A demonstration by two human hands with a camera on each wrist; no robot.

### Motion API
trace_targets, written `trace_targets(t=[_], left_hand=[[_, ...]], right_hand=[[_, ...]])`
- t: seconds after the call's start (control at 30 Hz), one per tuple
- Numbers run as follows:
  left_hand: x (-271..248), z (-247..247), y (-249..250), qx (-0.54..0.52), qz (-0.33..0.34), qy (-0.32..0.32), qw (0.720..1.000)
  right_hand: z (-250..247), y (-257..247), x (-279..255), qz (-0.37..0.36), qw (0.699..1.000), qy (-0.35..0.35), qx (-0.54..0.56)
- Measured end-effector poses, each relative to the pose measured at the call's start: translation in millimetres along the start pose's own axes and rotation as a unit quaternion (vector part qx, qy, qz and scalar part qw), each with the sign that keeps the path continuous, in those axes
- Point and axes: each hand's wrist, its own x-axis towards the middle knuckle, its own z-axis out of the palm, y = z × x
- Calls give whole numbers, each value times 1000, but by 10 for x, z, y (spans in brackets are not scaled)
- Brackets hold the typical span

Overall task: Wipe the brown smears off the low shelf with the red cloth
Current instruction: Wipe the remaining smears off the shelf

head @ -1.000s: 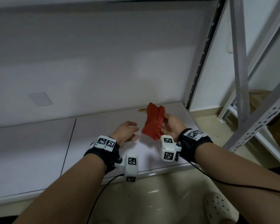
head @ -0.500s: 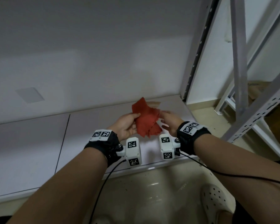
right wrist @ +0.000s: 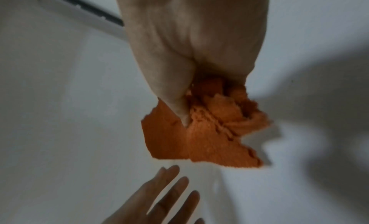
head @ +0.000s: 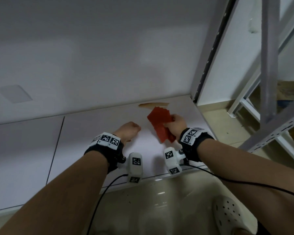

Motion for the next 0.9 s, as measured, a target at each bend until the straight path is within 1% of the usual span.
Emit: trace_targets(t=[0.03,0.07,0.1,0.13,0.2,0.23,0.3,0.43,0.5,0.6,0.7,0.77,0.83,0.9], left_hand=[[49,-22,-32,20,0,4,1000],[106,-38,-66,41,-2,13,999],[150,-52,-101,62,-3,28,998],[191,-58,-142,82,-6,39,996],[262,-65,-243,130,-4,45,991],[286,-64,-286,157,0,42,987],[339,-54,-380,198,14,42,979],[445,7,-473,256,55,45,964],[502,47,-496,289,54,35,955],[567,103,-501,327,43,25,944],[622,125,-512,325,24,23,945],[641,126,-526,340,18,28,940],[659,121,-550,364,20,28,931],[680,112,-563,380,23,20,925]], right_hand=[[10,-26,46,-35,998,16,-45],[36,-53,101,-68,993,13,-95],[71,-56,157,-101,982,-11,-159],[117,-42,206,-127,962,-53,-235],[225,82,293,-165,900,-134,-381],[259,166,321,-179,876,-157,-420],[287,328,348,-214,851,-177,-446],[297,513,412,-291,810,-181,-476],[332,529,441,-295,794,-209,-489],[418,501,438,-276,777,-241,-512],[506,520,484,-273,755,-234,-549],[556,533,562,-271,744,-227,-567],[580,520,686,-243,739,-230,-585],[536,507,862,-186,750,-230,-591]])
